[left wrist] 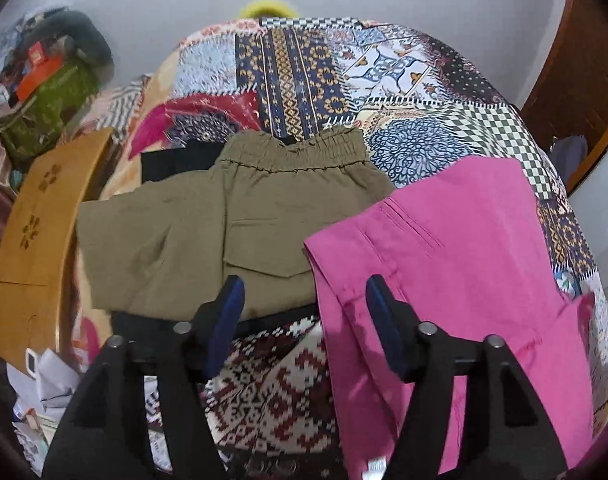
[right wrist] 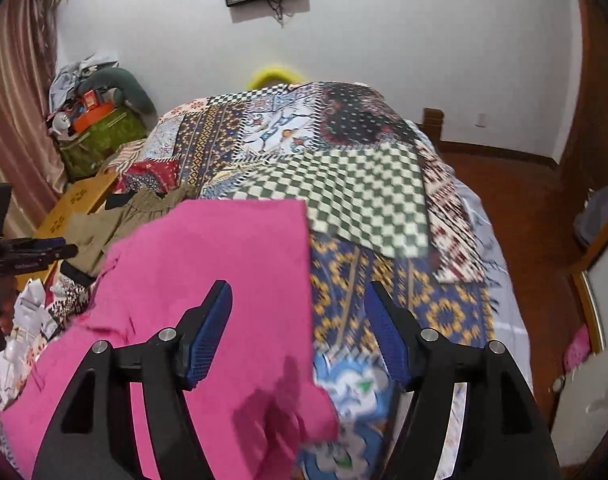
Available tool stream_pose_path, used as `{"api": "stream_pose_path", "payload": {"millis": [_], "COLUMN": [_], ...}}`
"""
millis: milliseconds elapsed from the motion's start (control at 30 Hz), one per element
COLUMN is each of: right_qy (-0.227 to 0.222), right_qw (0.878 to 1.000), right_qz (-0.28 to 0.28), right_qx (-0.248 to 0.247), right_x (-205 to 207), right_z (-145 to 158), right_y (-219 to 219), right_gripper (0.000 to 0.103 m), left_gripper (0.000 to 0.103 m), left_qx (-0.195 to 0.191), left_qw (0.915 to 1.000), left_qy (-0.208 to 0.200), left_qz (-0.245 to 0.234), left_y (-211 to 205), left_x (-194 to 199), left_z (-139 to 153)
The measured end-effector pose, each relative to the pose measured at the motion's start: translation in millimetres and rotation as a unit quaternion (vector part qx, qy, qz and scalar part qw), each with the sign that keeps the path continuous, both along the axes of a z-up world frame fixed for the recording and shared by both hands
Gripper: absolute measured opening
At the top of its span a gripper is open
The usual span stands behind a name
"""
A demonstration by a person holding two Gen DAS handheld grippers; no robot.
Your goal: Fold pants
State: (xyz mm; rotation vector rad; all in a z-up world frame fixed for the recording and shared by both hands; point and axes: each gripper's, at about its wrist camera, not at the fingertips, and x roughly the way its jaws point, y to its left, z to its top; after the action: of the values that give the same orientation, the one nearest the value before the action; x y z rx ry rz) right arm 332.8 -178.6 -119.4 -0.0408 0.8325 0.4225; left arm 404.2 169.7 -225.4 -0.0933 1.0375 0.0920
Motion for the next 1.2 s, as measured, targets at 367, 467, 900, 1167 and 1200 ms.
{"api": "stream_pose_path", "payload": {"millis": [367,467,900,1167,1200], "right_qy": [0.034,0.047,0.078,0.064,0.063], "right_qw": [0.999,0.999,0.996,0.997,0.998], "right_qz": [0.004,0.006,0.021,0.025,0.026], "right_qx": [0.021,0.018,0.042,0.022,0.017], "right_x": [65,85,128,129,129], "right_z": [-37,-48,-80,-79,-77], "right_y": [24,29,47,56,58], "right_gripper": [0.065,0.065,0.046,0.006,0.004], "left_gripper": [0.065,0.065,0.028,0.011,0.011], "left_qx": [-0.011,-0.013,-0.096,-0.007,0.002], "left_qw": [0.9993,0.9992,0.9941,0.9991,0.9992], "left_qy": [0.034,0.031,0.039,0.02,0.017], "left_qz": [-0.015,-0.022,-0.031,-0.036,-0.037], "left_y": [3,3,7,-16,-17], "left_x": [38,44,57,53,52], "left_z": [-49,-55,-67,-58,-55]}}
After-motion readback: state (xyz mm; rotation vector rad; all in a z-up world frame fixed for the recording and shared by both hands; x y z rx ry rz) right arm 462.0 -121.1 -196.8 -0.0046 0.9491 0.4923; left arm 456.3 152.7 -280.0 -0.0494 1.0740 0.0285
